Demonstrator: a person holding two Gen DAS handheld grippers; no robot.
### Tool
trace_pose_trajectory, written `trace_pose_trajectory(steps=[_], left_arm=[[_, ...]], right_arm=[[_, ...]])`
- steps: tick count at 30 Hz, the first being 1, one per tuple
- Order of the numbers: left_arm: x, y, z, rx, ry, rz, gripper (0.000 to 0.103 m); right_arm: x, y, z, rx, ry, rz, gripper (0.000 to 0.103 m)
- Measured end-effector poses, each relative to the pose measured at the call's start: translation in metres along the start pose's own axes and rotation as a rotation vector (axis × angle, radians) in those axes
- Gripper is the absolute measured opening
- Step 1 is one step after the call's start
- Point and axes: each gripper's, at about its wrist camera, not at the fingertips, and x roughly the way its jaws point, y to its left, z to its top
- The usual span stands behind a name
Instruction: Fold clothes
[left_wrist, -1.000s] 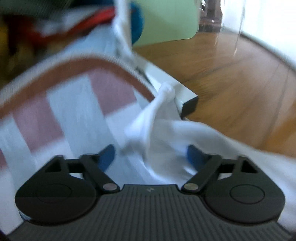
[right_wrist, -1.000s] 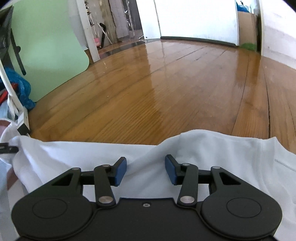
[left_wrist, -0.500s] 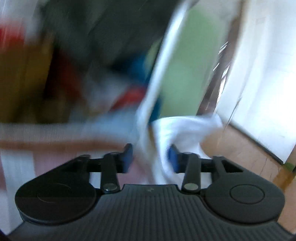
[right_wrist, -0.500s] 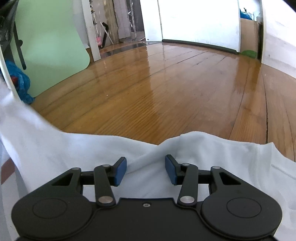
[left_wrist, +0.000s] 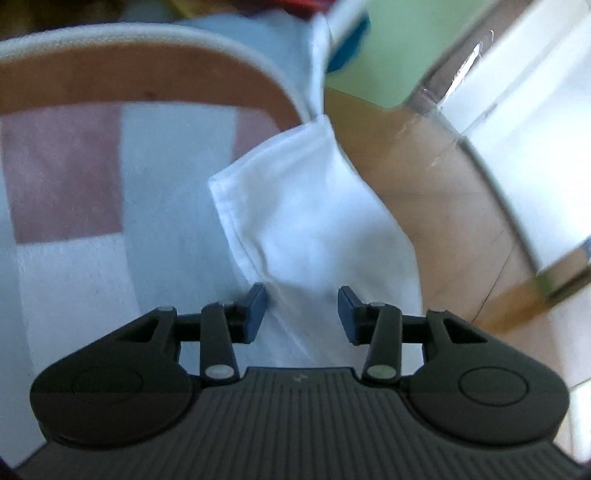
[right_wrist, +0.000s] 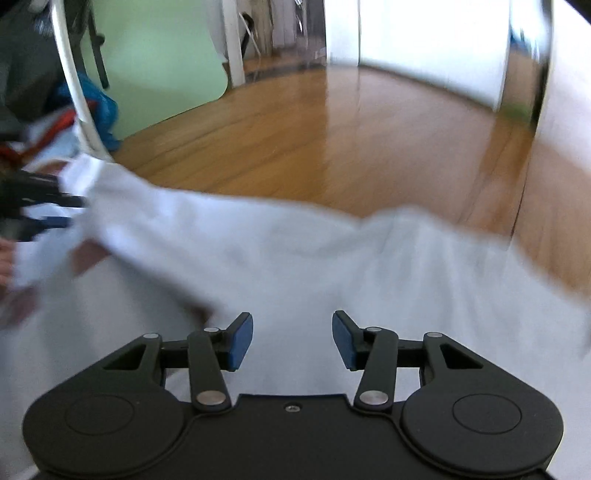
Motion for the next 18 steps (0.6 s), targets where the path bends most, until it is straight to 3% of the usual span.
trace_pose_trajectory(steps=[2, 4, 7, 8, 10, 12, 15, 18], left_arm=[[0.003, -0.017, -0.004, 0.083, -0.009, 0.069, 0.055], [0.007, -0.027, -0.008, 0.118, -0.029, 0.092, 0.069], [0.021, -0.036, -0.006, 0.194, -0.057, 0.128, 0.069], [0.024, -0.04, -0.007, 0.226, -0.069, 0.135, 0.067], [0.025, -0.043, -0.01, 0.266, -0.092, 0.136, 0.007], [0.018, -0.044, -0.01, 0.262, -0.121, 0.111, 0.006], [-0.005, -0.05, -0.002, 0.235, -0.205, 0.06, 0.006], [-0.022, -0.065, 0.004, 0.27, -0.274, 0.026, 0.006]], right_arm=[[-0.003, -0.009, -0.01, 0.097, 0.046, 0.086, 0.053], [-0.005, -0.012, -0.019, 0.151, 0.074, 0.154, 0.053], [-0.01, -0.01, -0.027, 0.159, 0.059, 0.197, 0.053], [-0.013, -0.012, -0.026, 0.165, 0.033, 0.189, 0.054], [-0.015, -0.022, -0.019, 0.177, -0.02, 0.16, 0.058], [-0.014, -0.035, -0.009, 0.181, -0.069, 0.1, 0.065], [0.003, -0.058, 0.016, 0.142, -0.101, -0.084, 0.066], [0.025, -0.067, 0.029, 0.094, -0.08, -0.099, 0.065]])
